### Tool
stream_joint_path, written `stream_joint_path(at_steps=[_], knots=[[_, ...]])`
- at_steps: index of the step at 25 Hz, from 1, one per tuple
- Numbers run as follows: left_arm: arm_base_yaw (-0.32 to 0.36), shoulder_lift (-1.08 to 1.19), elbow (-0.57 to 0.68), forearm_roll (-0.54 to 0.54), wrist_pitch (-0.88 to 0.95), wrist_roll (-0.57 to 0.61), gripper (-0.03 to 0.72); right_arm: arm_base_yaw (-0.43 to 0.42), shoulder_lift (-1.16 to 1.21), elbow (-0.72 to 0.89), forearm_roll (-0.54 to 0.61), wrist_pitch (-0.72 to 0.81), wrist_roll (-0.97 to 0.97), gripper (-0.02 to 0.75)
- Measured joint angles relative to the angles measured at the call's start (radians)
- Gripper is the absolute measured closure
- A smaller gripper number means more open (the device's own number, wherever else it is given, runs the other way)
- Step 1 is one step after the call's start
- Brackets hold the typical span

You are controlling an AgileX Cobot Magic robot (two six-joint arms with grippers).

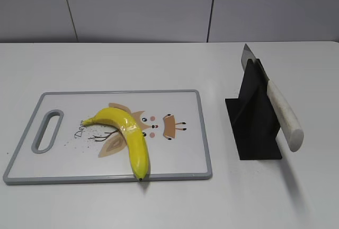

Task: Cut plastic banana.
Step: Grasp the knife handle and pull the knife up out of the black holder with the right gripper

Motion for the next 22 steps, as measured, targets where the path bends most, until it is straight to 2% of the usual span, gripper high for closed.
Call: stream_joint_path(at_steps=[22], knots=[[0.000, 0.000, 0.000, 0.000, 0.000, 0.000, 0.138, 0.000, 0.000, 0.000, 0.000, 0.000, 0.000, 0.169]])
